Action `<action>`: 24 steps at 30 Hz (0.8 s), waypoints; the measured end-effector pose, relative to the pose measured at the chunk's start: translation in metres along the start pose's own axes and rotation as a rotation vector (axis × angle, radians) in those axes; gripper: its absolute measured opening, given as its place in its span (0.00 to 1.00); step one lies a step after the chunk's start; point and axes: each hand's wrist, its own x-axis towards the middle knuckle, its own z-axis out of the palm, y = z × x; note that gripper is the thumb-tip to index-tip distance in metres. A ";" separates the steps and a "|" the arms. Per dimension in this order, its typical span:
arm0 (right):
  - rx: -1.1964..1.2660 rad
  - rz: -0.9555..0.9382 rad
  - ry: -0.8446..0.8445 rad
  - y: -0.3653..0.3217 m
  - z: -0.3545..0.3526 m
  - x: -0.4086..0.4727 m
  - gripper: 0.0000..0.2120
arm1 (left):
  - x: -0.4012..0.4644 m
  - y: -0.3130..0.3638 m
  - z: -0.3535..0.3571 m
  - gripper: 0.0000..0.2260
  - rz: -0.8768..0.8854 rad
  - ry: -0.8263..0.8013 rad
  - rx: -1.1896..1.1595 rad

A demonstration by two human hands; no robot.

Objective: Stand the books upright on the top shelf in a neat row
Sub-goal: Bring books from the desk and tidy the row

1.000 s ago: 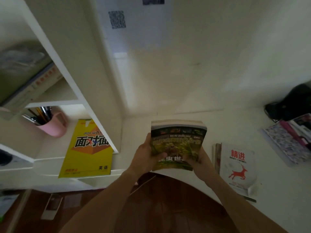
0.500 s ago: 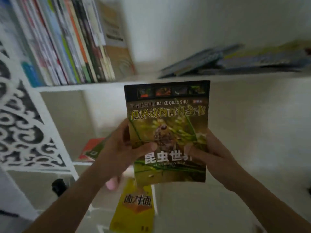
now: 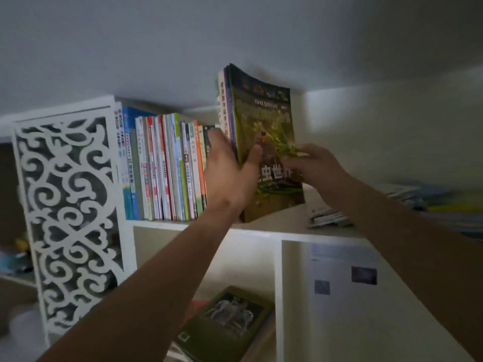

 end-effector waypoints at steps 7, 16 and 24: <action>-0.196 -0.038 0.039 0.031 0.051 0.057 0.20 | 0.016 -0.067 0.060 0.13 0.296 0.141 0.341; -0.137 -0.123 -0.031 0.024 0.052 0.052 0.20 | 0.017 -0.070 0.057 0.37 0.178 -0.029 0.682; -0.354 -0.249 0.037 0.042 0.079 0.065 0.17 | 0.045 -0.106 0.034 0.30 0.502 0.011 0.934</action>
